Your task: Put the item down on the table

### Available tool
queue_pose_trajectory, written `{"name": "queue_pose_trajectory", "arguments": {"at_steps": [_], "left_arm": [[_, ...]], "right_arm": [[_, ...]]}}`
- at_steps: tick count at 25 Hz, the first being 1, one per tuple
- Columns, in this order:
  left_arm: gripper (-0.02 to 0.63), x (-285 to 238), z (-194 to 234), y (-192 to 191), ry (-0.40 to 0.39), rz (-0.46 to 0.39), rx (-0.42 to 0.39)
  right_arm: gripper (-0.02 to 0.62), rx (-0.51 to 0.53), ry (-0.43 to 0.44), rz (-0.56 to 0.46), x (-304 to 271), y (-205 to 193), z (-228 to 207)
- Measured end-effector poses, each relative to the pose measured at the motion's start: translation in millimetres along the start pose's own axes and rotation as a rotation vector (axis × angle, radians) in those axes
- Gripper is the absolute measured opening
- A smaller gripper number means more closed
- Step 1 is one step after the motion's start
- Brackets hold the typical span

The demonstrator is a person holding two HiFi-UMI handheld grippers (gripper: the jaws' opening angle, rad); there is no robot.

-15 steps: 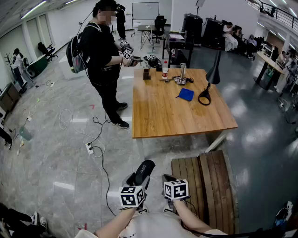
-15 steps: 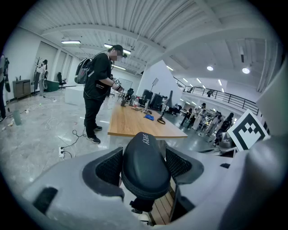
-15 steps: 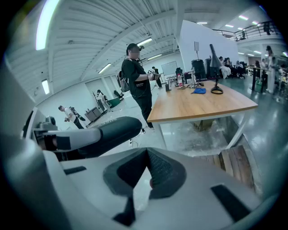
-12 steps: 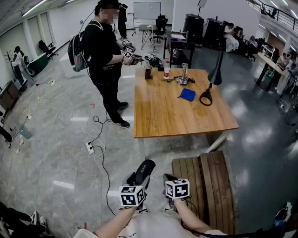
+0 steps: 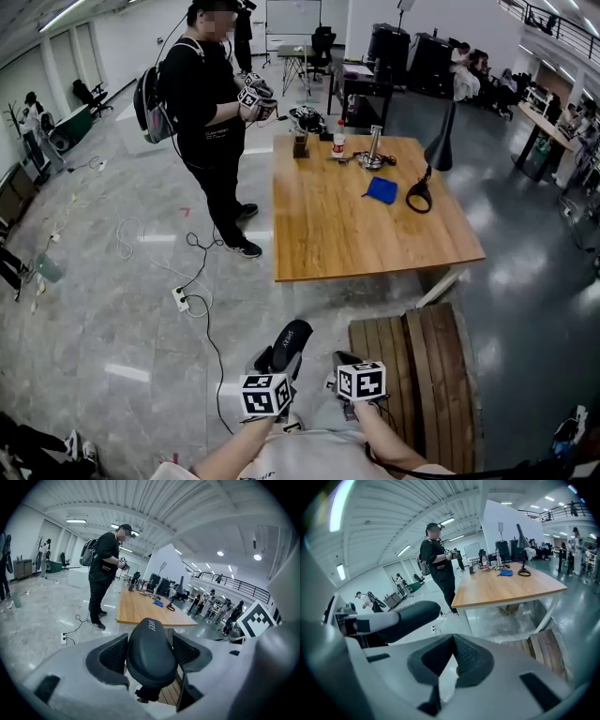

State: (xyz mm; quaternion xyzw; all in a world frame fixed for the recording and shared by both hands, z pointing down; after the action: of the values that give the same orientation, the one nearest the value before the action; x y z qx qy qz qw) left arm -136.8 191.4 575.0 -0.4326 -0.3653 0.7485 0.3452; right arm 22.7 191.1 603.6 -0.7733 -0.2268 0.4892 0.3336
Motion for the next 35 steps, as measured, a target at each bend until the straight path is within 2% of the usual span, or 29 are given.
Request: {"name": "queue_pose_trajectory", "arguments": {"at_steps": [6,12,18,26,35], "left_arm": [[0.308,-53.7,8.9,16.1,0.028,-0.001,0.018],[0.308,-126.7,13.3,58.4,0.072,-0.021,0.025],[0.308,-193.1,-0.8,97.4,0.098,-0.042,0.018],[0.308,-234.2,8.2,115.5,0.119,-0.028,0.047],[0.308,-269.4,37.1,148.3,0.083,-0.012,0.005]], "right_arm": [[0.003,0.004,0.035,0.009,-46.6,36.1,-25.3],[0.003,0.039,0.075,0.004,-98.2,107.0,-67.4],[0.003,0.068,0.111,0.007,-132.8,164.9,-106.9],[0.003,0.081,0.123,0.032,-168.4,197.6,-121.1],[0.003,0.045,0.097,0.016,-207.2,231.4,-114.9]]}}
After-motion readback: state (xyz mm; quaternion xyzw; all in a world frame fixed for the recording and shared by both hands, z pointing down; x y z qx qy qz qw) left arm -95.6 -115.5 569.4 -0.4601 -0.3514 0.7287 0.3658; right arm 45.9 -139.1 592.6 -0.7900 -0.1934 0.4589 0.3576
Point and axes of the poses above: the fingertips, and each gripper's own axes: x backward along the fingers, z to its left, y out of its top, the point moved 3 cm from there along x, backward along the fingers, and after that the axes turned 7 degrees about -z, right-handed, at the moved point
